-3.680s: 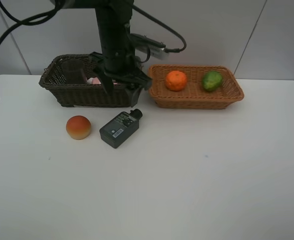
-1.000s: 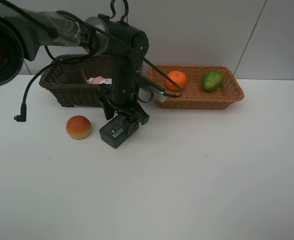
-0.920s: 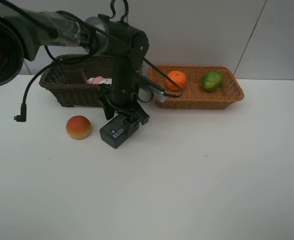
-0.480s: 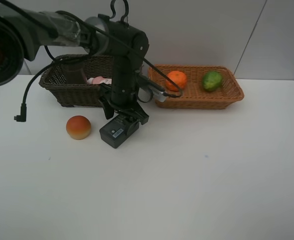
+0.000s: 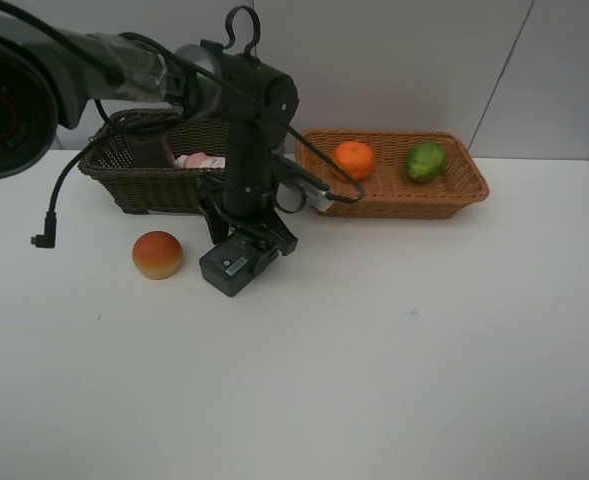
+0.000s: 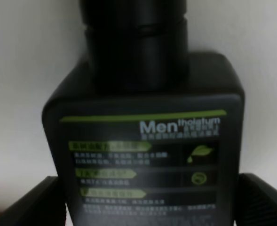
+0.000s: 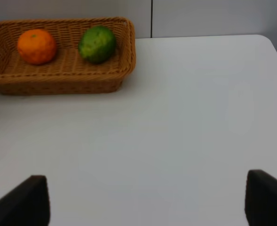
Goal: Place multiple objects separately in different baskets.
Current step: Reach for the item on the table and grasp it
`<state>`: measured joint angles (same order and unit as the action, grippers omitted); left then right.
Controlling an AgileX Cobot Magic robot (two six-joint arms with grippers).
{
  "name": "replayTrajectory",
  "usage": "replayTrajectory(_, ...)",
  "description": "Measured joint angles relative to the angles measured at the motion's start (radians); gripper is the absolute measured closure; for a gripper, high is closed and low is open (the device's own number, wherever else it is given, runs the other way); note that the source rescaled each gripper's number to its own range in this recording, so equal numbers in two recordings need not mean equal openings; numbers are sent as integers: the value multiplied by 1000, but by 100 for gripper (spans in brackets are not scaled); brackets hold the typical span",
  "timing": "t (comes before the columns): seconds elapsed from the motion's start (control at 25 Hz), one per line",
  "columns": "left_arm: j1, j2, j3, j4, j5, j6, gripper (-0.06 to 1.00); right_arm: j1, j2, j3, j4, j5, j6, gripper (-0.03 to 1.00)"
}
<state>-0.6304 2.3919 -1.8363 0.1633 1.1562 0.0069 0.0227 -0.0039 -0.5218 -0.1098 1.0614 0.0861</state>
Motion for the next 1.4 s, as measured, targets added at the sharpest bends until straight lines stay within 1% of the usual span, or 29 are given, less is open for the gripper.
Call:
replayTrajectory(0.24, 0, 7, 1, 1, -20, 0, 2, 0, 0, 0, 0, 0, 0, 18)
replayTrajectory(1.08, -5, 31, 2, -1, -26, 0, 2, 0, 0, 0, 0, 0, 0, 18)
replayTrajectory(1.16, -5, 31, 2, -1, -26, 0, 5, 0, 0, 0, 0, 0, 0, 18)
replayTrajectory(1.24, -5, 31, 2, 0, -25, 0, 12, 0, 0, 0, 0, 0, 0, 18)
replayTrajectory(1.4, -5, 31, 2, 0, -25, 0, 12, 0, 0, 0, 0, 0, 0, 18)
